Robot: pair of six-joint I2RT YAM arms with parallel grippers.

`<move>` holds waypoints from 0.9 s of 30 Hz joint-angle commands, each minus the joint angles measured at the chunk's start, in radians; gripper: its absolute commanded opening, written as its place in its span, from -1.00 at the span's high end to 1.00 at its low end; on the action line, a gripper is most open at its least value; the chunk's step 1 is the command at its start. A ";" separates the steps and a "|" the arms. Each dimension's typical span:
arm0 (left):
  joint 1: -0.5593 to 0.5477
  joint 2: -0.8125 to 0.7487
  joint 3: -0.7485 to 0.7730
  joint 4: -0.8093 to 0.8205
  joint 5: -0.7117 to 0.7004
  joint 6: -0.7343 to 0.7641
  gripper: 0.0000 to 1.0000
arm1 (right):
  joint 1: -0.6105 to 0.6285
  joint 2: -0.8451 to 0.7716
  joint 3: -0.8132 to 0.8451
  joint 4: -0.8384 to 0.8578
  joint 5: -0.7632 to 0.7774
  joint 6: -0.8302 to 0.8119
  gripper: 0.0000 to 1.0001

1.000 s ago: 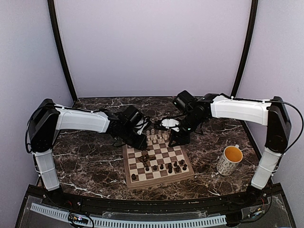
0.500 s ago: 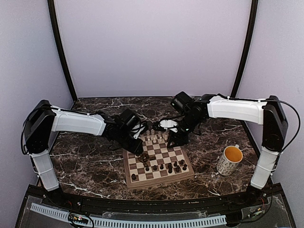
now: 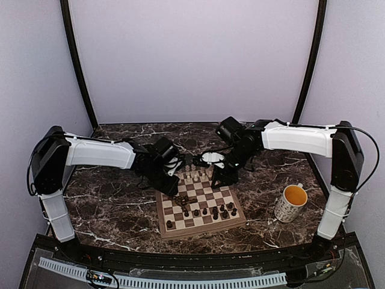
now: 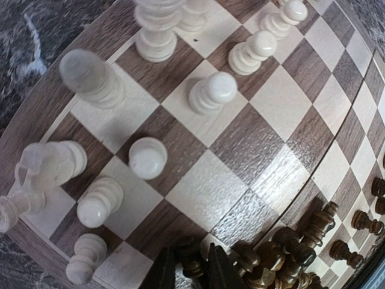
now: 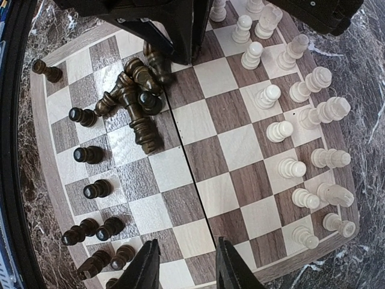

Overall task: Set up the chess pieces on the board
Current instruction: Pick up the chess pile from the chessboard.

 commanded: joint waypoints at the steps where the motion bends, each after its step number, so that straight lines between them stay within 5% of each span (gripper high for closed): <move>1: 0.000 -0.003 0.028 -0.109 -0.025 -0.008 0.67 | -0.005 -0.026 0.003 0.005 -0.008 -0.002 0.34; 13: -0.001 0.073 0.092 -0.135 0.065 -0.015 0.96 | -0.006 -0.051 -0.014 0.019 0.008 0.007 0.34; 27: 0.001 -0.176 -0.113 0.403 0.130 0.065 1.00 | -0.009 -0.063 0.021 0.036 0.001 0.044 0.34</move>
